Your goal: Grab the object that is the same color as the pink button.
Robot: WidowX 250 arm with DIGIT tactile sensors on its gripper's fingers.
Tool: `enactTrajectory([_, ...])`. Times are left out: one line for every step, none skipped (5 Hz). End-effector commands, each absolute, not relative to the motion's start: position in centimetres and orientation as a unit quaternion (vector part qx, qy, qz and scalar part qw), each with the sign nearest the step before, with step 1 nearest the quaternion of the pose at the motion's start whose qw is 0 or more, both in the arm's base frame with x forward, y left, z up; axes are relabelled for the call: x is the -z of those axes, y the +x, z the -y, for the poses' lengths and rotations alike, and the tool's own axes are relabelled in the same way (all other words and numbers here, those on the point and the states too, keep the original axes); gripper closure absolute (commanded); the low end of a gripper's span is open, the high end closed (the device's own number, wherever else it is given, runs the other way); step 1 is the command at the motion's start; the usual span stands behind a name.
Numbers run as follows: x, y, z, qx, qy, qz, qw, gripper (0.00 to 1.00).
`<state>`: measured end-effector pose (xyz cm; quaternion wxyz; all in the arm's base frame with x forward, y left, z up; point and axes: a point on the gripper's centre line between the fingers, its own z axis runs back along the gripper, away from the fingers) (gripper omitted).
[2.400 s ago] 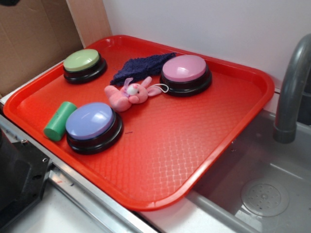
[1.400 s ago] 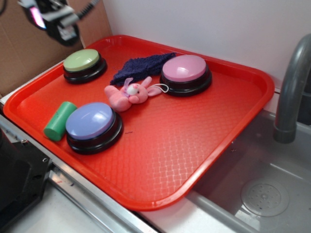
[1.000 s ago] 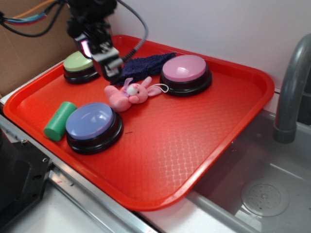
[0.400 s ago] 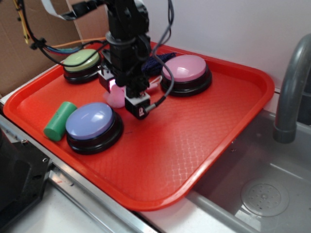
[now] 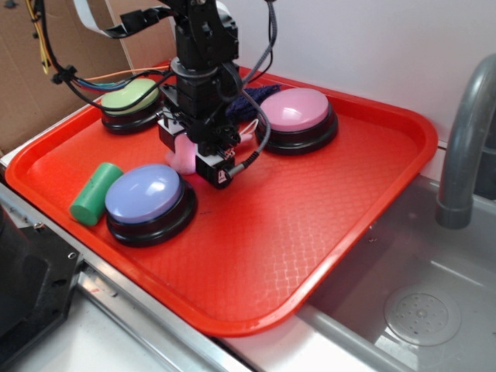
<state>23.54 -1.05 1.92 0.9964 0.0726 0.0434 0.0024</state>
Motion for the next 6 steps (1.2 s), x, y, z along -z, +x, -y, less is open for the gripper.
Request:
enactTrajectory([-4.1, 23.8, 0.5, -0.034, 0.072, -0.046, 0.996, 1.00])
enactTrajectory([-5.8, 24.2, 1.0, -0.031, 0.062, -0.054, 0.996, 1.00])
enactTrajectory([-9.4, 24.5, 2.5, 0.012, -0.008, -0.060, 0.998, 1.00])
enactTrajectory([-14.4, 24.3, 4.2, 0.020, -0.004, -0.034, 0.999, 1.00])
enactTrajectory([-18.5, 23.4, 4.9, 0.042, -0.002, 0.014, 0.999, 1.00])
enactTrajectory([-18.4, 24.0, 4.7, 0.114, 0.017, 0.018, 0.993, 1.00])
